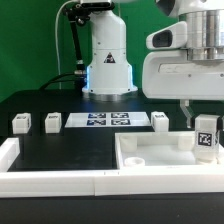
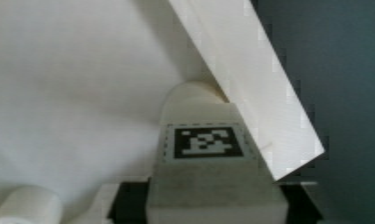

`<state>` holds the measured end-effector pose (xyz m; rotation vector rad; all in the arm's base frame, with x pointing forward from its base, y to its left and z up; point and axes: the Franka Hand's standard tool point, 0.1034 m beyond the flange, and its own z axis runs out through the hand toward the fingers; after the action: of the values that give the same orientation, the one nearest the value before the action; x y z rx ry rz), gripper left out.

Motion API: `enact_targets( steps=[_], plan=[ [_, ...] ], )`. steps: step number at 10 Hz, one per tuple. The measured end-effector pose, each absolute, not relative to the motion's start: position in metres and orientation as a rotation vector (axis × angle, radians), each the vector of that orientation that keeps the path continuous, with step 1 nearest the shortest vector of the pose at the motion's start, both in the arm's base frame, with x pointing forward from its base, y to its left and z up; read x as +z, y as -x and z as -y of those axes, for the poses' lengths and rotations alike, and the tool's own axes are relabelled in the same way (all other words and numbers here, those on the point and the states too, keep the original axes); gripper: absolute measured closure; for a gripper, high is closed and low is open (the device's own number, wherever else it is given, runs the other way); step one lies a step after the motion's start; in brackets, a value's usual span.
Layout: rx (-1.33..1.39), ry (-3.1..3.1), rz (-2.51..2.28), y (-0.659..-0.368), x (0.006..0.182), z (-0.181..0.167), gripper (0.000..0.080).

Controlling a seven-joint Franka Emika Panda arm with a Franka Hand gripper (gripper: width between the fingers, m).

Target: Assemble square table

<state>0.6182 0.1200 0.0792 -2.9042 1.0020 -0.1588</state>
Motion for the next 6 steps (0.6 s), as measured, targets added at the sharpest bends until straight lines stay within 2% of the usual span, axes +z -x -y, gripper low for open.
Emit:
enact_targets(
  steps=[3, 6],
  plan=[
    [-0.131, 2.679, -1.457, -0.6180, 0.0789, -0.1193, 0.0508],
    [-0.111, 2.530, -1.685, -0.6176, 0.0786, -0.1197, 0.0507]
  ],
)
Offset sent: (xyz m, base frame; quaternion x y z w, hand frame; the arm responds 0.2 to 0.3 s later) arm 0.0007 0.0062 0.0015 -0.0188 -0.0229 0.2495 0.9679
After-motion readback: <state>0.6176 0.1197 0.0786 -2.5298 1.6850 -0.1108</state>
